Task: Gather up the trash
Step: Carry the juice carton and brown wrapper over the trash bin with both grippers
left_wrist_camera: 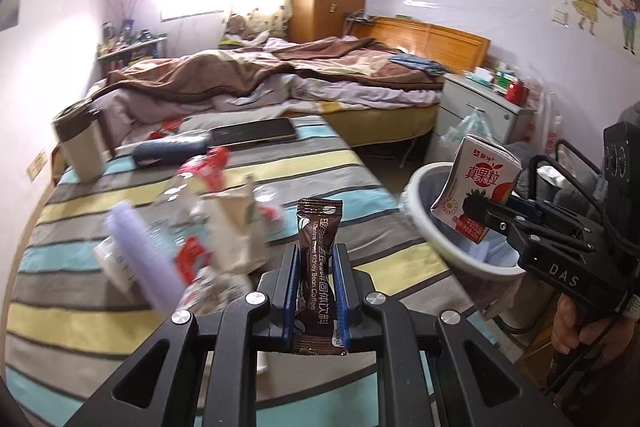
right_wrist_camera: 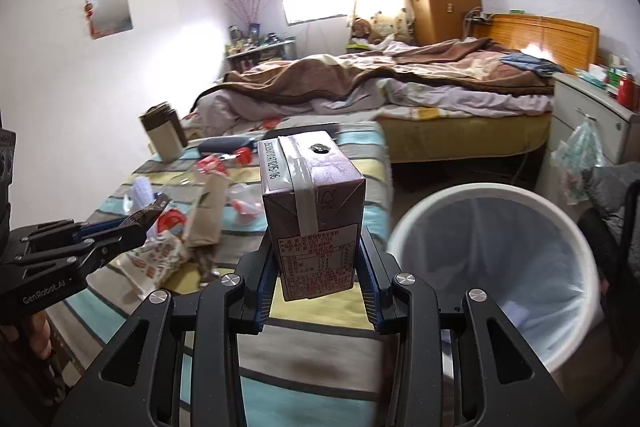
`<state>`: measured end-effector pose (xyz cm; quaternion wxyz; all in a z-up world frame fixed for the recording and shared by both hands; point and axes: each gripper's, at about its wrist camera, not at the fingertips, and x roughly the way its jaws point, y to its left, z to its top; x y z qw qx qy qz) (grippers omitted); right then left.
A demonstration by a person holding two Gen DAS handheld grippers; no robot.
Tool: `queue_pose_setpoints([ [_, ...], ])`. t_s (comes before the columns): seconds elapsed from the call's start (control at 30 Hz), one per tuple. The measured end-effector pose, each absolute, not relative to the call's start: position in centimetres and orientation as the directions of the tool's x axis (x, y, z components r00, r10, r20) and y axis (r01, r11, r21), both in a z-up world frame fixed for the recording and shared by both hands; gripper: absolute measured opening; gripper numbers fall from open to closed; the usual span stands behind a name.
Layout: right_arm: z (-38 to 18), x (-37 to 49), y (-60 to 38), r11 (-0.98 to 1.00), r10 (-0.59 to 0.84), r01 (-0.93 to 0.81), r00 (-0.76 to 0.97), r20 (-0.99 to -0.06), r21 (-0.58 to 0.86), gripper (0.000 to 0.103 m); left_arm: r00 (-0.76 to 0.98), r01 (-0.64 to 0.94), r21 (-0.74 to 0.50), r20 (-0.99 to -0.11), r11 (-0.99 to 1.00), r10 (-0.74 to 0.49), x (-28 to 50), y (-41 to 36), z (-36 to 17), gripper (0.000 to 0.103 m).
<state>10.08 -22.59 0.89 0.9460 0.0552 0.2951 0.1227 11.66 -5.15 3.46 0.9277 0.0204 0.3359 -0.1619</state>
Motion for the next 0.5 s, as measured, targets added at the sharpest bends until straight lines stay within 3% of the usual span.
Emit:
queue_pose_setpoints([
  [0.5,0.6,9.3,-29.4,0.992,0.062,0.010,0.820,-0.568,0.122,0.039,0.613,0.514,-0.138,-0.631,0.846,-0.476,14.7,-16.5,2.9,0.017],
])
